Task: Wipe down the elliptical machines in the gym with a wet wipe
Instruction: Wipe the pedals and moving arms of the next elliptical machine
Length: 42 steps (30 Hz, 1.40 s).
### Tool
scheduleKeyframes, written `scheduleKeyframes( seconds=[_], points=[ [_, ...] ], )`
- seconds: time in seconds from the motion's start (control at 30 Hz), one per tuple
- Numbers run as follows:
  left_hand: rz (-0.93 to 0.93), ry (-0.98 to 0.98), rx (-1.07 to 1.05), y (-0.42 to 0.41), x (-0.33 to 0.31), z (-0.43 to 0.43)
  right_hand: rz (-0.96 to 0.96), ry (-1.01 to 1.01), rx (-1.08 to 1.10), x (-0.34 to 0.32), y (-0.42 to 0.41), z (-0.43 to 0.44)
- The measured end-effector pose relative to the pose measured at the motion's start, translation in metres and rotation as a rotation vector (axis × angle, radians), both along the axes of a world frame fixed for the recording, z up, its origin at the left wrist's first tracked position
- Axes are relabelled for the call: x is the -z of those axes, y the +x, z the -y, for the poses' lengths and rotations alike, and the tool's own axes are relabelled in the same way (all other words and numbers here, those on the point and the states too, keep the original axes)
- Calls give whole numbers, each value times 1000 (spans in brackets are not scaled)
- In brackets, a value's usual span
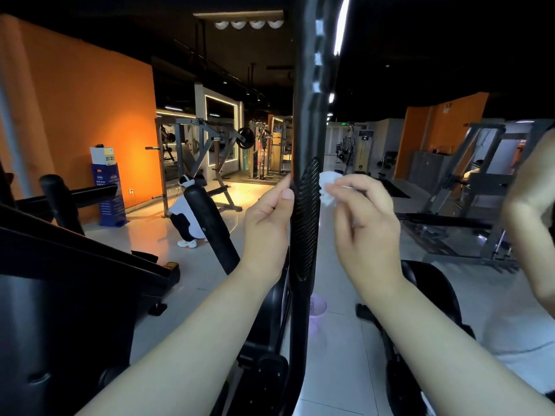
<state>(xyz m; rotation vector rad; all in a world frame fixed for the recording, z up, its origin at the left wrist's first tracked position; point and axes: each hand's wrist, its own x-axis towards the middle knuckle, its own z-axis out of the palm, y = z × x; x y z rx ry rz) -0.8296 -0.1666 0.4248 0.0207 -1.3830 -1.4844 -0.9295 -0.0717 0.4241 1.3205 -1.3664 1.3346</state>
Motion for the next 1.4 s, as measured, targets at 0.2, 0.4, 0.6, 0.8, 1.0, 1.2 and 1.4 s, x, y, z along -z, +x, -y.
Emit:
scheduleKeyframes(
  seconds=[0.2, 0.4, 0.6, 0.8, 1.0, 1.2, 1.4],
  points=[
    [50, 79, -45, 2, 0, 3, -172, 248, -61, 37, 18, 13],
    [62, 36, -81, 1, 3, 8, -169, 150, 20, 18, 12, 6],
    [43, 43, -36, 2, 2, 1, -162, 104, 99, 18, 13, 5],
    [60, 61, -48, 3, 1, 3, -151, 217, -19, 27, 14, 4],
    [75, 49, -68, 0, 5, 6, -202, 215, 15, 26, 13, 7],
    [71, 48, -67, 0, 6, 7, -230, 188, 33, 16, 7, 3],
    [51, 11, -38, 1, 6, 2, -143, 56, 46, 10, 6, 0]
  ],
)
